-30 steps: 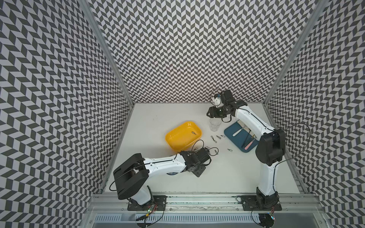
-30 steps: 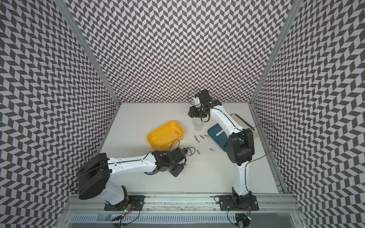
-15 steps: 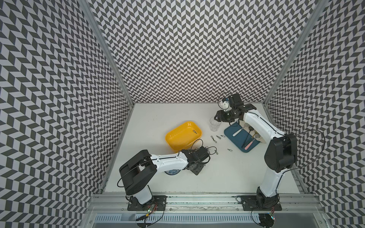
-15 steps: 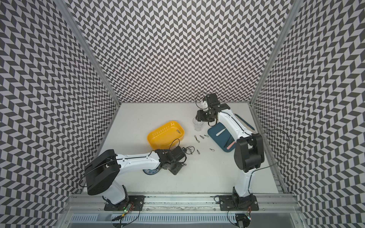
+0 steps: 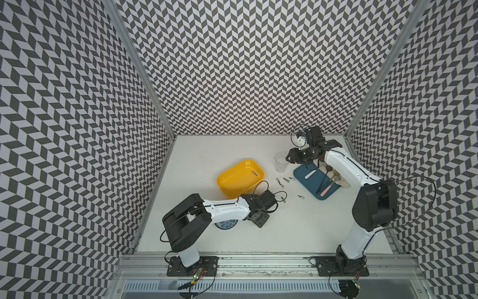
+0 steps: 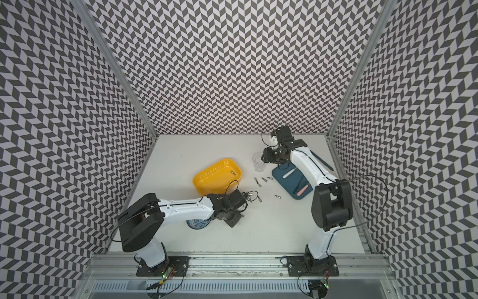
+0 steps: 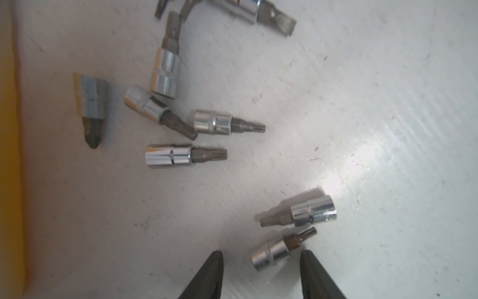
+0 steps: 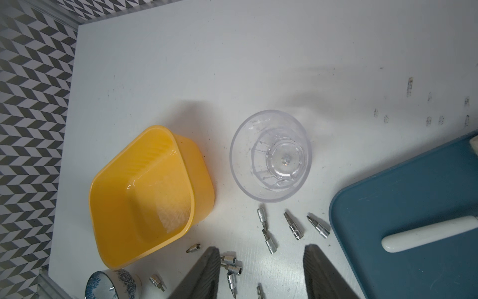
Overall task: Put the bit on the desktop into the storage box
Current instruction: Pick up the screwdriver bit from the center of the board.
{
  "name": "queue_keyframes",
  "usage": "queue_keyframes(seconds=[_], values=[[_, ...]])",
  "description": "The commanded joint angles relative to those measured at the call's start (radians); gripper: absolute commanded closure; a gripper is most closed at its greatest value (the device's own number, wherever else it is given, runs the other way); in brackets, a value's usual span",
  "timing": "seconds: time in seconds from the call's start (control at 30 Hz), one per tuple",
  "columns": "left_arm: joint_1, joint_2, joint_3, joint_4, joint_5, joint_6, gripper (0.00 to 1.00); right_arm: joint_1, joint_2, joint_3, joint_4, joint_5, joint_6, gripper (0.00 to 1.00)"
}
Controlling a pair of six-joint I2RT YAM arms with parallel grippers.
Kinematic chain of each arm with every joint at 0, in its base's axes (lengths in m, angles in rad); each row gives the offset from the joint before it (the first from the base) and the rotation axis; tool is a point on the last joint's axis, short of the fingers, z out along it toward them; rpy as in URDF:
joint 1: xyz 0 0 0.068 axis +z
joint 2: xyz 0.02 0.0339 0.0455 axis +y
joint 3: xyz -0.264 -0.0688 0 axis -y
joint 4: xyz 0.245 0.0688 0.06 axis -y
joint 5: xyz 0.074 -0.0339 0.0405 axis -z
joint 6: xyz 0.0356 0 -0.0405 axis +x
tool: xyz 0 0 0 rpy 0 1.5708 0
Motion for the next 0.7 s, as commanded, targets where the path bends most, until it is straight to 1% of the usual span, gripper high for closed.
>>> queue_keyframes(seconds=[0.0, 0.27, 0.67], values=[[0.009, 0.028, 0.022, 0.007, 0.007, 0.021, 0.49, -0.015, -0.049, -0.015, 0.033, -0.008, -0.015, 0.44], [0.017, 0.050, 0.033, 0.009, 0.019, 0.032, 0.51, -0.030, -0.074, -0.066, 0.036, -0.013, -0.014, 0.44], [0.020, 0.061, 0.032, -0.011, 0.036, 0.040, 0.64, -0.039, -0.090, -0.111, 0.039, -0.017, -0.009, 0.45]])
